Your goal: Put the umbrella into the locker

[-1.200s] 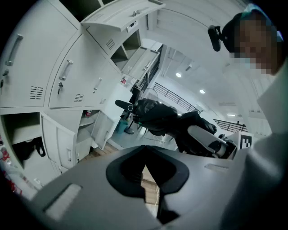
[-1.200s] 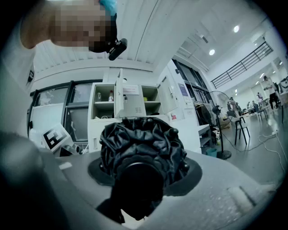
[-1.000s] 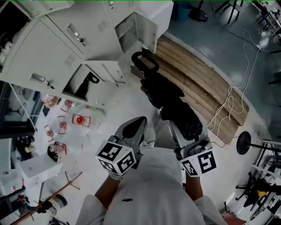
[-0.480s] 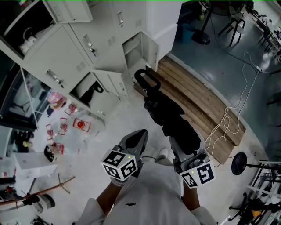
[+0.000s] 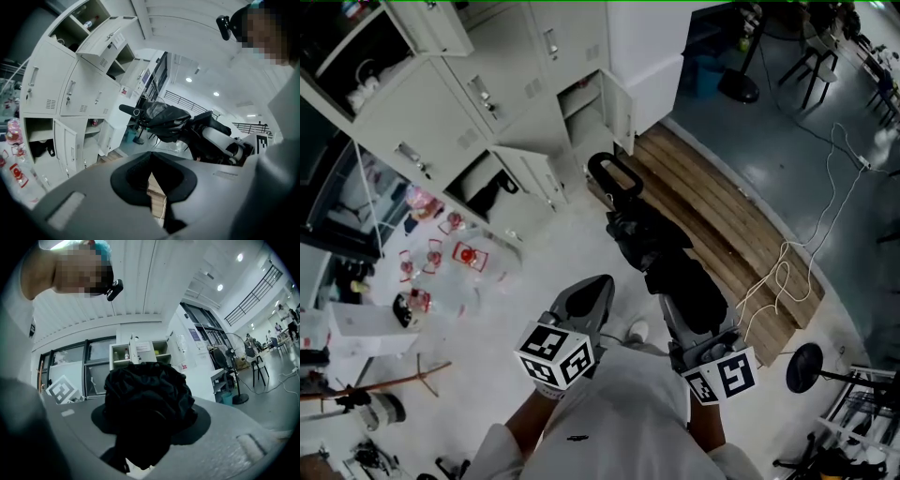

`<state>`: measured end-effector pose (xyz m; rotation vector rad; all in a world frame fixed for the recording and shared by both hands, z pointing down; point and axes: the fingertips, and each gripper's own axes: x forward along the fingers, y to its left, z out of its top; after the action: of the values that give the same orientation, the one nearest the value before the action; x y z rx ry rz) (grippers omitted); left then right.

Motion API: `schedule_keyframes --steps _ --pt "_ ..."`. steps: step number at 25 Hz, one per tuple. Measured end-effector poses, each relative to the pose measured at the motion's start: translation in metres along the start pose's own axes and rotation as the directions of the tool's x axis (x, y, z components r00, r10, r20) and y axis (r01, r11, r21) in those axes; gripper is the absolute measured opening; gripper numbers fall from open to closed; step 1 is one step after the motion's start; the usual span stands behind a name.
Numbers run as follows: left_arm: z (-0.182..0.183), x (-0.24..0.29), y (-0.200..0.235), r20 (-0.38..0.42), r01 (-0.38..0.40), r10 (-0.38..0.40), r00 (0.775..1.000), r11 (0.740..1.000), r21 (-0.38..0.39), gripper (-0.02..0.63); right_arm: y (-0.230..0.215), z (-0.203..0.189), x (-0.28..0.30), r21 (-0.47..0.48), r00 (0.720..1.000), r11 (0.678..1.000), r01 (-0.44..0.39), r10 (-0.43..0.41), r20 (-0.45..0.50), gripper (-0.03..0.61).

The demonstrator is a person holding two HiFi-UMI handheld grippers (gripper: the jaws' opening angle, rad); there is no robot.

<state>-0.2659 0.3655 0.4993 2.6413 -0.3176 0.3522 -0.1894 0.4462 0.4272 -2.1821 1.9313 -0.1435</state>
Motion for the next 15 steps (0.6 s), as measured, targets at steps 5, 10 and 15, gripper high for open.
schedule_keyframes --steps 5,10,15 --pt "-0.02 0.015 -0.011 0.002 -0.069 0.069 0.998 0.997 -0.036 0.014 -0.024 -0.005 -0.01 -0.014 0.997 0.997 -0.075 0.075 -0.01 0.244" --pt "-0.03 0.022 -0.028 -0.013 -0.112 0.112 0.994 0.994 -0.007 0.014 -0.036 -0.01 -0.017 -0.02 0.992 0.993 -0.12 0.119 -0.034 0.244" --pt "-0.03 0.043 -0.034 -0.032 -0.116 0.116 0.993 0.993 0.004 0.014 -0.041 -0.005 -0.015 -0.04 0.991 0.991 -0.13 0.129 -0.029 0.244"
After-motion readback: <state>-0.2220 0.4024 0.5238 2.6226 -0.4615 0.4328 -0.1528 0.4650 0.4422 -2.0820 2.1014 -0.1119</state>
